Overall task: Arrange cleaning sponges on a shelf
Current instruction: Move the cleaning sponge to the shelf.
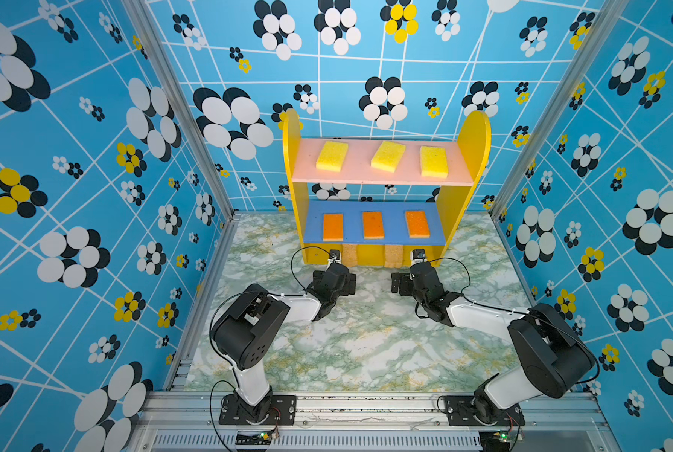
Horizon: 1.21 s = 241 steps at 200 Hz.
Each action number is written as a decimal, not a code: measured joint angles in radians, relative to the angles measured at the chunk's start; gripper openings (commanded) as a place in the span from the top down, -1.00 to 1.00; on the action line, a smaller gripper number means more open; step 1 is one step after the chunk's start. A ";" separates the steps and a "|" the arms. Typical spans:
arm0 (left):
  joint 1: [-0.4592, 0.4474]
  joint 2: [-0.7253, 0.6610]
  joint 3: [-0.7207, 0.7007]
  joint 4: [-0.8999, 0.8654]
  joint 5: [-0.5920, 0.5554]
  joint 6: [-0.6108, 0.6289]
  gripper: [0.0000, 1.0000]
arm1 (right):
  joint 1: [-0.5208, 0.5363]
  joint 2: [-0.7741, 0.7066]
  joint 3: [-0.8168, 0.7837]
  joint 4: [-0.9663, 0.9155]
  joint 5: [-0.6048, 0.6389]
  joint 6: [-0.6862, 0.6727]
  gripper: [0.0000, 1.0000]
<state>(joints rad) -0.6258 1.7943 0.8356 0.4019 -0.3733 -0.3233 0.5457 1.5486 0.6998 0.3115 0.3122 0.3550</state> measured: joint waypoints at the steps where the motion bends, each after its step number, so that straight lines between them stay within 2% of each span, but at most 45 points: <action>1: -0.001 0.003 0.003 -0.002 -0.003 0.000 -0.98 | 0.000 0.000 0.000 0.000 0.000 0.000 -0.99; 145: -0.008 0.120 0.140 -0.060 -0.137 0.019 -0.98 | -0.007 0.000 -0.015 0.038 0.000 0.000 -0.98; 241: -0.008 0.190 0.219 -0.092 -0.166 0.029 -0.98 | -0.027 0.000 -0.021 0.039 -0.001 0.000 -0.99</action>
<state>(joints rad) -0.6334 1.9846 1.0546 0.3099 -0.5396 -0.2947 0.5182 1.5490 0.6792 0.3504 0.3115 0.3550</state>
